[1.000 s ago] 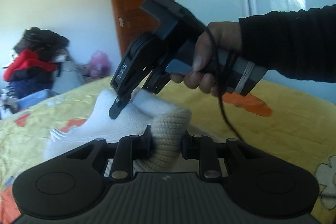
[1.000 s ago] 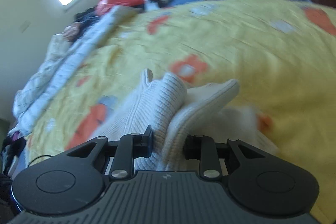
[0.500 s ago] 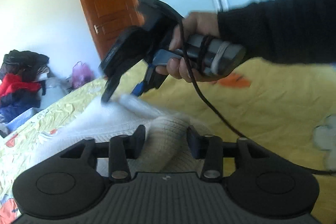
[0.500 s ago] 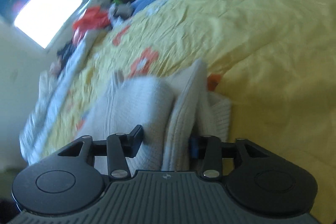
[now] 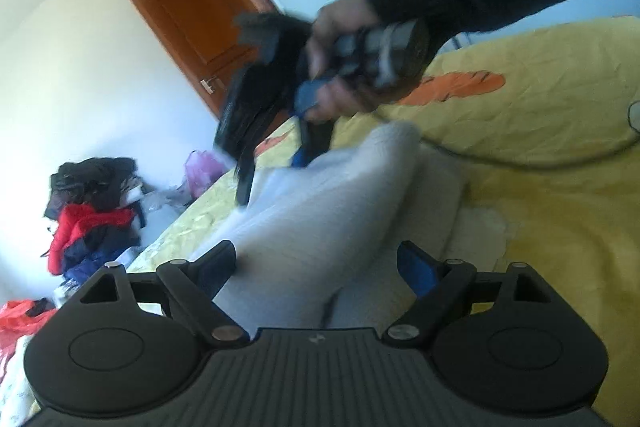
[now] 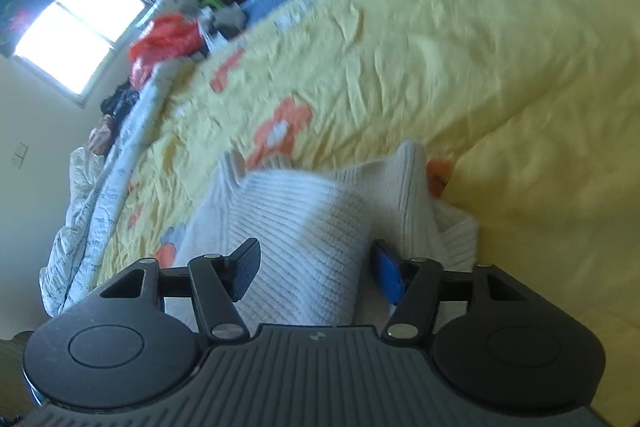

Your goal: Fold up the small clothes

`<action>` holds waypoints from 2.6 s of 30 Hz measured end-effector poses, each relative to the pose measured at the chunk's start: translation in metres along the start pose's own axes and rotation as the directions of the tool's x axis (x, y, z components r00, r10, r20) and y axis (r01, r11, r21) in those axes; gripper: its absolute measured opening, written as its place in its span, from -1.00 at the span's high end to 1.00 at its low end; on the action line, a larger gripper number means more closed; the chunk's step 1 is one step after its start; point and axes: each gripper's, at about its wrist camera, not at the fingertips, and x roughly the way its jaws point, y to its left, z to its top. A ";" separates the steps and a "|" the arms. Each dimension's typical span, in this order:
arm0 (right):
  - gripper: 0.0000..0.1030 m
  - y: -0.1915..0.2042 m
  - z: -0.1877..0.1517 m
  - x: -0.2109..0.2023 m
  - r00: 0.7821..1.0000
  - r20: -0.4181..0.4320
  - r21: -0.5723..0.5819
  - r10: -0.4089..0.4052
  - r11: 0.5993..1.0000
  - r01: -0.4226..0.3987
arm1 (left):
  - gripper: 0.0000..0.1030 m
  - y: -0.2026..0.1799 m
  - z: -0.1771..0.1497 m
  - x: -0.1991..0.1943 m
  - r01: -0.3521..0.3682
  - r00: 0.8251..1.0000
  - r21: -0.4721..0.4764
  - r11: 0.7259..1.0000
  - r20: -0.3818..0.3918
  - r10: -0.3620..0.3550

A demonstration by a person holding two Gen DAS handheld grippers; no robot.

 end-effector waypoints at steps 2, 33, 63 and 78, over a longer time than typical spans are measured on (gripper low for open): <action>0.34 0.004 -0.003 0.009 0.999 0.000 -0.053 -0.035 0.998 0.035 | 0.12 -0.003 0.005 0.009 0.000 1.000 0.000 1.000 -0.005 0.000; -0.63 -0.029 -0.043 -0.051 0.983 0.155 0.031 -0.101 0.995 0.097 | -0.92 0.218 -0.091 0.045 0.008 0.939 -0.934 0.358 -0.116 -0.323; 0.09 0.059 -0.034 0.032 0.983 0.156 -0.009 0.099 0.995 -0.098 | -0.28 0.277 -0.129 0.072 -0.153 0.897 -0.913 0.379 -0.289 -0.336; -0.73 0.052 -0.092 0.014 0.995 0.024 -0.065 0.096 0.993 -0.094 | -0.28 0.240 -0.133 0.004 -0.031 0.928 -0.958 0.286 -0.134 -0.347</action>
